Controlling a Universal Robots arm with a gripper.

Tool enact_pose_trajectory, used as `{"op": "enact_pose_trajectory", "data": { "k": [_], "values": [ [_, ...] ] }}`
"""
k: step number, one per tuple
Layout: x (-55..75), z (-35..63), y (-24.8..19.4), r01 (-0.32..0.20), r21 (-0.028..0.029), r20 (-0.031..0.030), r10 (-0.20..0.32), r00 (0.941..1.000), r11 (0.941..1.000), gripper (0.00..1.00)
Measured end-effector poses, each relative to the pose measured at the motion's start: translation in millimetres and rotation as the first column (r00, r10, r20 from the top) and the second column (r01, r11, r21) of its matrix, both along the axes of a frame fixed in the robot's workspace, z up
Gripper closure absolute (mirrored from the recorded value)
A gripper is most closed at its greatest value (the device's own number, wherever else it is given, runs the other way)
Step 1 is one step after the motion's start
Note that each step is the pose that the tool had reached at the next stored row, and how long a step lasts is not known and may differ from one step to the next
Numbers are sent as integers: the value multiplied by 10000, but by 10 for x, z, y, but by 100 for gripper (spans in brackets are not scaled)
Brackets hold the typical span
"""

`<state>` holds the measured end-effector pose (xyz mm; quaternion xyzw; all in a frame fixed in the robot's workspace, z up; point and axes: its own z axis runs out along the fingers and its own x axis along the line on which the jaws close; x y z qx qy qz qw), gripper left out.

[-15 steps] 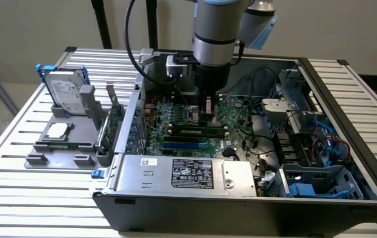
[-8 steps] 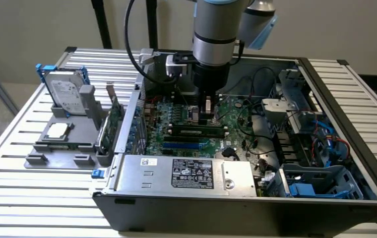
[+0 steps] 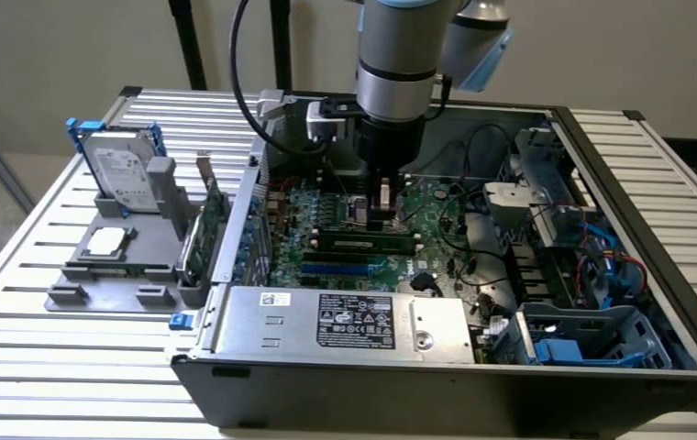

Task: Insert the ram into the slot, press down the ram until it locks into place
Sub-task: 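Press down the ram until it locks into place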

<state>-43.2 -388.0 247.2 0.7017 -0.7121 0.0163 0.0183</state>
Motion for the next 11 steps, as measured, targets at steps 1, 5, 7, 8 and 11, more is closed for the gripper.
{"op": "enact_pose_trajectory", "data": {
  "k": [1,5,7,8,11],
  "values": [
    [0,0,0,0,1,0,0,10000,10000,89],
    [0,0,0,0,0,0,0,10000,10000,89],
    [0,0,0,0,0,0,0,10000,10000,89],
    [0,0,0,0,0,0,0,10000,10000,89],
    [0,0,0,0,0,0,0,10000,10000,89]
  ]
}}
